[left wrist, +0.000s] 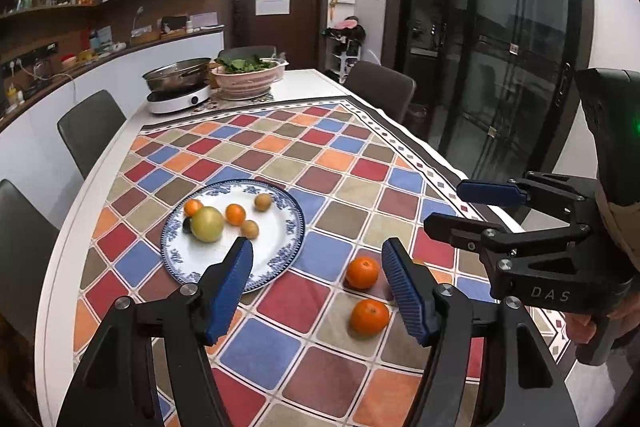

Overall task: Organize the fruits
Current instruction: 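Grasp a tangerine with the left tool while the right tool grasps the yellow grapefruit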

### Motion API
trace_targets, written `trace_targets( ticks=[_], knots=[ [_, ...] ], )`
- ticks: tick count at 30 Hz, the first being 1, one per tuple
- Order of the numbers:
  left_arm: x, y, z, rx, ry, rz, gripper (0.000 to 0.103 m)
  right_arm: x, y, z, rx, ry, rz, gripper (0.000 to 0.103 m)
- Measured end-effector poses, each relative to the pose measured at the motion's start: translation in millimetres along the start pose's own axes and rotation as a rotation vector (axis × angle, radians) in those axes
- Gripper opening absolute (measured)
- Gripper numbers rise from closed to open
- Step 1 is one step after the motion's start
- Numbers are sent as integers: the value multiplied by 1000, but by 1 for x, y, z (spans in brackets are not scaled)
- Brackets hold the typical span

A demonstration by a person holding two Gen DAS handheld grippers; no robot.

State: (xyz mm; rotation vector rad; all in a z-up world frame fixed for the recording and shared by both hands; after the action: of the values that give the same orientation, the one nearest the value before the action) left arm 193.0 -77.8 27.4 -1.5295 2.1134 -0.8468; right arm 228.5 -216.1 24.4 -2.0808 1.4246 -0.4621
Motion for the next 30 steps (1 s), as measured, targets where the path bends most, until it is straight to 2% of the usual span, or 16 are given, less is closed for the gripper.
trace_targets(
  ticks=[7, 16, 30],
  knots=[
    [18, 9, 12, -7, 5, 56, 66, 7, 23, 2, -17, 24, -28, 53],
    [34, 27, 39, -58, 21, 127, 66, 17, 48, 19, -72, 20, -42, 53],
    [44, 49, 83, -149, 64, 165, 66, 31, 71, 55, -139, 11, -66, 53]
  ],
)
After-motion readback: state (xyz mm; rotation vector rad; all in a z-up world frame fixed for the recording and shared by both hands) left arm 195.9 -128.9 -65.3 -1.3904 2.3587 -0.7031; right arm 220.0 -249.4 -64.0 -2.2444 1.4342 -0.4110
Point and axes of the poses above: each gripper's, at about its wrist camera, not at the fingertips, and z roughly the way its jaws point, x to its right, y to its underside, the point moved 3 cm from there along z, roughly the way its jaws point, and after that the axes turned 10 degrees about -x, right-handed, at the moved point
